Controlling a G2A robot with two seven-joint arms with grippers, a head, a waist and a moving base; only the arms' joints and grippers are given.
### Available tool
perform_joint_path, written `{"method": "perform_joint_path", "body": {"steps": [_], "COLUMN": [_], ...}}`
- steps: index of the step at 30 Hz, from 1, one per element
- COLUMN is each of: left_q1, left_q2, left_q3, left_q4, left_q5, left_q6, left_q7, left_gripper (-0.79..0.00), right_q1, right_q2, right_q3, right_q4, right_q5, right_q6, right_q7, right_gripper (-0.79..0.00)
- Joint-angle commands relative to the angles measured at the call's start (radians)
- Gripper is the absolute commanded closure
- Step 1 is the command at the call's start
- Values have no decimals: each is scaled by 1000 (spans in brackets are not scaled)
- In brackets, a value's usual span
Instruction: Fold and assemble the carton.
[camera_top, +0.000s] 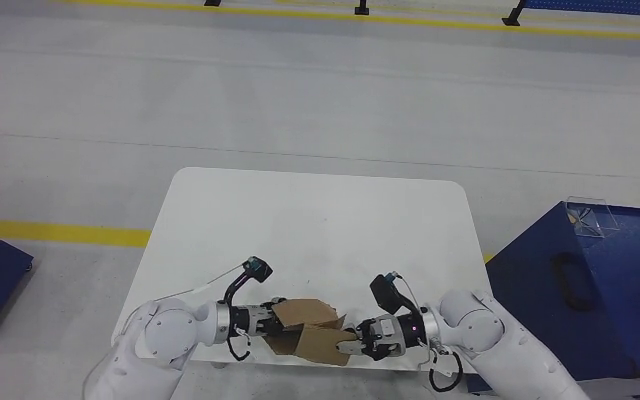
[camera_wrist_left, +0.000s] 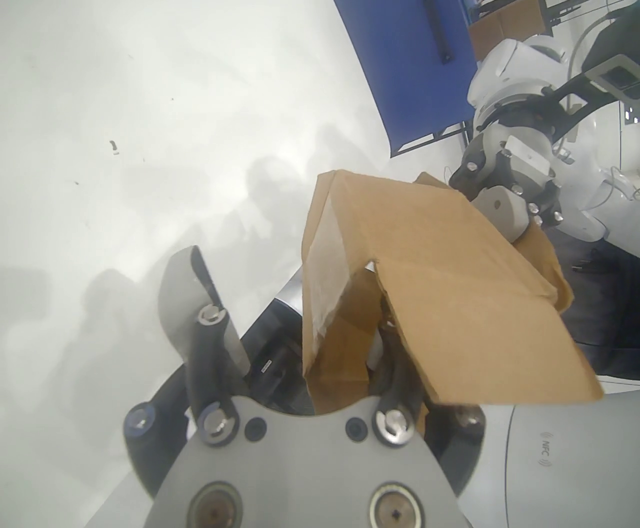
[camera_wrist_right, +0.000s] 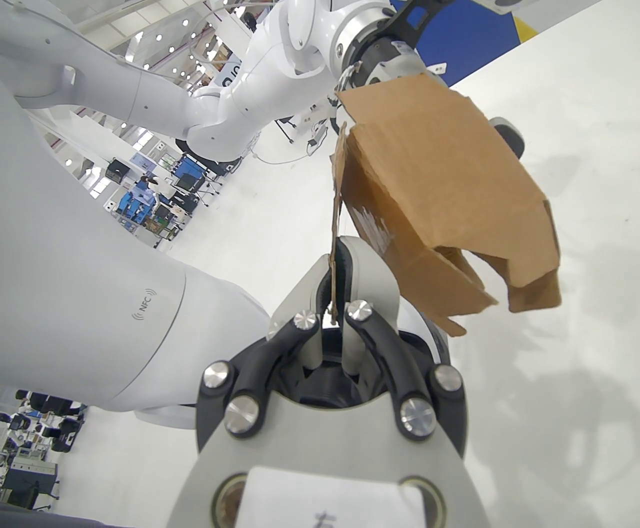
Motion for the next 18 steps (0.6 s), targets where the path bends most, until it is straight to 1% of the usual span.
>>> {"method": "perform_joint_path", "body": {"steps": [1, 7, 8, 10, 13, 16, 17, 18], "left_q1": [-8, -21, -24, -29, -32, -35, -36, -36], "left_q2": [0, -1, 0, 0, 0, -5, -8, -8], "left_q3": [10, 29, 30, 31, 36, 35, 35, 35], "left_q4": [8, 33, 39, 42, 50, 63, 67, 67], "left_q5": [-5, -75, -86, -101, -113, -200, -241, -241], "left_q6": [3, 10, 21, 31, 59, 108, 110, 110], "left_q7": [4, 7, 3, 15, 27, 78, 104, 104], "left_gripper": [0, 0, 0, 0, 0, 0, 0, 0], "right_q1": [2, 15, 18, 24, 30, 33, 33, 33], "right_q2": [3, 13, 14, 16, 17, 18, 18, 18], "right_q3": [-4, -17, -17, -18, -12, 1, 1, 1], "right_q4": [1, 11, 18, 27, 47, 58, 58, 58], "right_q5": [0, 1, 4, 3, -3, -18, -18, -18], "right_q6": [-5, -16, -18, -23, -43, -64, -64, -64], "right_q7": [-5, -16, -18, -23, -44, -64, -64, -64], "right_gripper": [0, 0, -212, -785, -785, -785, -785, -785]}}
